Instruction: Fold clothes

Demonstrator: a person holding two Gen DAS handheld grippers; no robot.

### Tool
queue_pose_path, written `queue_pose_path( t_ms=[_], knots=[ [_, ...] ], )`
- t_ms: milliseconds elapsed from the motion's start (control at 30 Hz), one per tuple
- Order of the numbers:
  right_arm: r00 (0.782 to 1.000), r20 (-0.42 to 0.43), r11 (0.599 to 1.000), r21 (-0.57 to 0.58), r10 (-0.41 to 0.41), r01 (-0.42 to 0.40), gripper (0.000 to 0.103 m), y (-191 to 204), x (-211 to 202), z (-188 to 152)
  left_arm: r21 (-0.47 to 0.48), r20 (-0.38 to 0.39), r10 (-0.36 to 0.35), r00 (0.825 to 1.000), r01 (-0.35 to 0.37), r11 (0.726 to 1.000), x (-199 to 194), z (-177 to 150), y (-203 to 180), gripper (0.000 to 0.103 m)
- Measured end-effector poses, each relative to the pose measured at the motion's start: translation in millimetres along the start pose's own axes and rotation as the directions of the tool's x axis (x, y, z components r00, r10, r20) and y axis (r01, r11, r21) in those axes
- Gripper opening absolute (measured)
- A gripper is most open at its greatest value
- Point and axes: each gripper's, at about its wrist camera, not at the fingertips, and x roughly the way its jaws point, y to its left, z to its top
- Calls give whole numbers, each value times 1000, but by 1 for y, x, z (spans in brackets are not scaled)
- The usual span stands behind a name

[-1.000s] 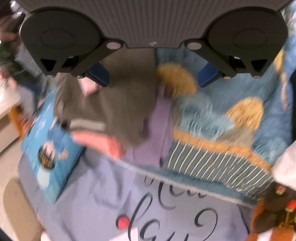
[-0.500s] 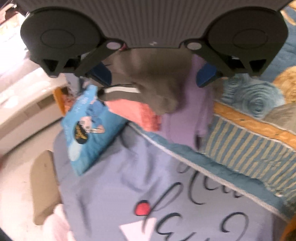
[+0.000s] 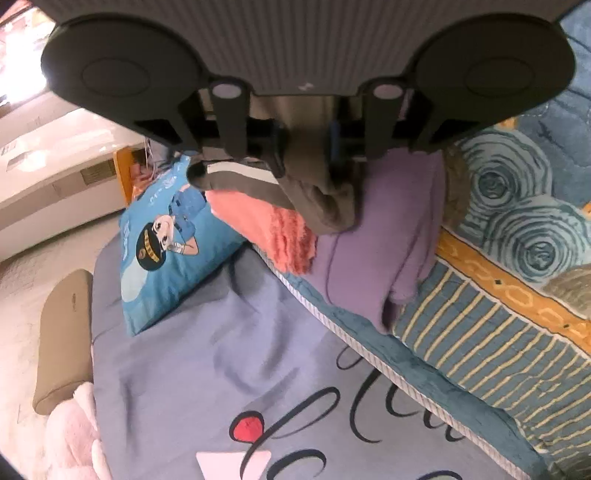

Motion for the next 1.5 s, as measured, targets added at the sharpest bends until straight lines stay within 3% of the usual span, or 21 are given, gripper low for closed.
queue_pose_path(
  t_ms=[33,133,267,467,767,833,1100,1367,1467,1500],
  knots=[
    [1000,9,1000,-25,-7,8,10,5,-5,0,-4,11,0,1000,0,1000,-2,-1,0,17],
    [999,38,995,-98,-28,32,7,20,-18,-2,31,51,31,998,-33,999,-7,-7,-9,12],
    [996,79,979,-193,-52,66,6,41,-36,-4,67,91,9,996,-16,998,-25,-18,-27,11],
    [988,125,928,-351,-90,129,6,77,-64,5,188,189,43,981,-79,979,-60,-27,-78,10],
    [982,138,915,-368,-126,169,6,89,-72,42,297,197,57,979,-115,948,-70,-9,-141,10],
    [982,132,909,-379,-132,173,6,90,-70,48,304,207,70,976,-132,943,-70,-5,-148,4],
    [970,155,908,-348,-190,233,6,78,-49,83,311,226,156,962,-223,924,-53,27,-161,3],
    [955,125,914,-279,-268,294,6,48,0,105,318,274,227,934,-311,896,-19,66,-171,3],
    [951,97,922,-234,-293,308,6,38,21,93,333,282,305,910,-391,858,3,61,-167,3],
    [951,84,926,-218,-297,309,6,35,25,89,327,274,317,908,-398,857,8,59,-163,3]
  ],
)
